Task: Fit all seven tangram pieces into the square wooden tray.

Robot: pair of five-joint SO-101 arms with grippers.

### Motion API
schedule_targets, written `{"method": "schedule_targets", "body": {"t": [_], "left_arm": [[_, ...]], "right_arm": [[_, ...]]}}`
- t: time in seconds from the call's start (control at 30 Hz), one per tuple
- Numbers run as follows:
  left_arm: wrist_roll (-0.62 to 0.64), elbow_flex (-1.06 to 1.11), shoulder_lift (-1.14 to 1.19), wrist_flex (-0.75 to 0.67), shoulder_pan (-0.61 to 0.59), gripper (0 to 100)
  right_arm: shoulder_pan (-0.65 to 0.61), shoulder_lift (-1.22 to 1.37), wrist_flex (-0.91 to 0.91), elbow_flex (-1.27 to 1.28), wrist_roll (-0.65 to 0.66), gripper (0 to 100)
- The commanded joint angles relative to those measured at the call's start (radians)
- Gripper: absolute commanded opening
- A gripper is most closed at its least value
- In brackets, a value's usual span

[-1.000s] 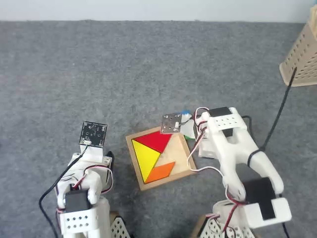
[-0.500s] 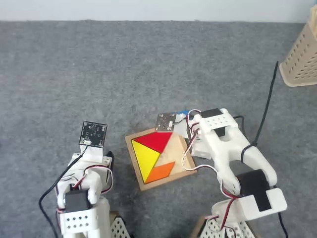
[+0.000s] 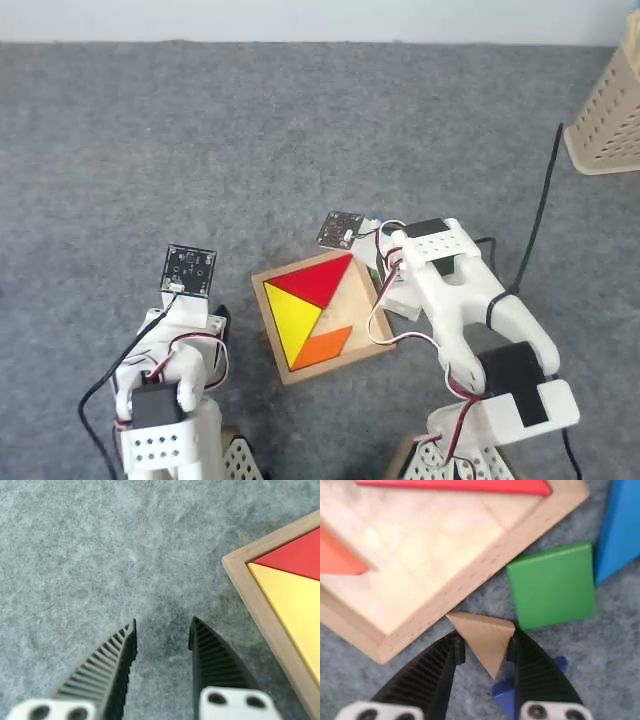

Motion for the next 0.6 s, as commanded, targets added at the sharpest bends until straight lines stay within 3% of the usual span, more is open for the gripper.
{"method": "schedule_targets", "body": {"t": [0.0, 0.27, 0.57], "left_arm": [[-0.005, -0.012, -0.006, 0.005, 0.002, 17], [-0.005, -0.012, -0.006, 0.005, 0.002, 17], [-0.005, -0.012, -0.006, 0.005, 0.002, 17]], "right_arm": [[-0.002, -0.059, 0.028, -0.003, -0.04, 10.5], [-0.012, -0.298, 0.125, -0.003, -0.106, 10.5], [-0.05, -0.321, 0.124, 0.003, -0.123, 11.0]]}}
